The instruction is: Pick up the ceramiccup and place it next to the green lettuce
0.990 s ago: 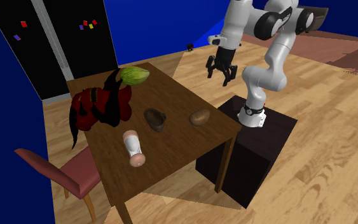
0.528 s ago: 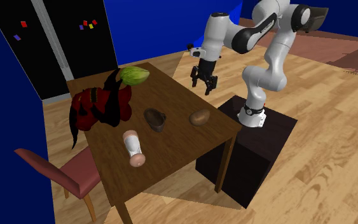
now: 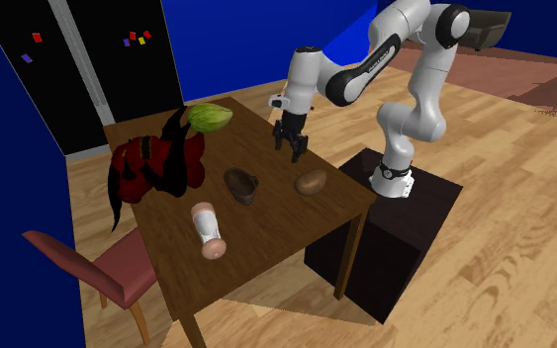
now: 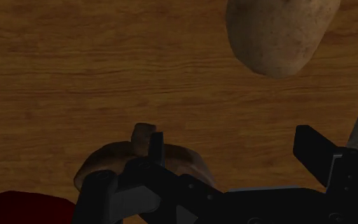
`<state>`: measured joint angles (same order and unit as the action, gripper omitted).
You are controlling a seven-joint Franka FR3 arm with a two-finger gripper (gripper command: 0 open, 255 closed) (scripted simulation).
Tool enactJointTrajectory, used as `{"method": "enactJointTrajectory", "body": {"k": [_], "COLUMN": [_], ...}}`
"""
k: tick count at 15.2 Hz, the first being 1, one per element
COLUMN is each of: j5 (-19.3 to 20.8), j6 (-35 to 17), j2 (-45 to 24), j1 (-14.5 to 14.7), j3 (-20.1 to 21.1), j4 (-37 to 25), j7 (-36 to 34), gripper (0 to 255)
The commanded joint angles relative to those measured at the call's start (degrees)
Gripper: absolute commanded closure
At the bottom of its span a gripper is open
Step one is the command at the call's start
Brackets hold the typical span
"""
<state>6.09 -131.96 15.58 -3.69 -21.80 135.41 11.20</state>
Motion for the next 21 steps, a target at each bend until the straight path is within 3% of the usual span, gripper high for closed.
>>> {"method": "enactJointTrajectory", "body": {"k": [1,9,17,21], "j5": [-2.3,-18.3,-23.9,-23.9], "j6": [-2.9,-10.8,-15.1,-15.1], "j2": [-4.3,-22.6,-28.6,-28.6], "j1": [0.3,-1.2,-2.6,-2.6], "j3": [-1.8,-5.6,-3.8,-3.8], "j4": [-1.6,-10.7,-11.6,-11.6], "j7": [2.1,14.9,18.8,18.8], "gripper": [0,0,0,0]}}
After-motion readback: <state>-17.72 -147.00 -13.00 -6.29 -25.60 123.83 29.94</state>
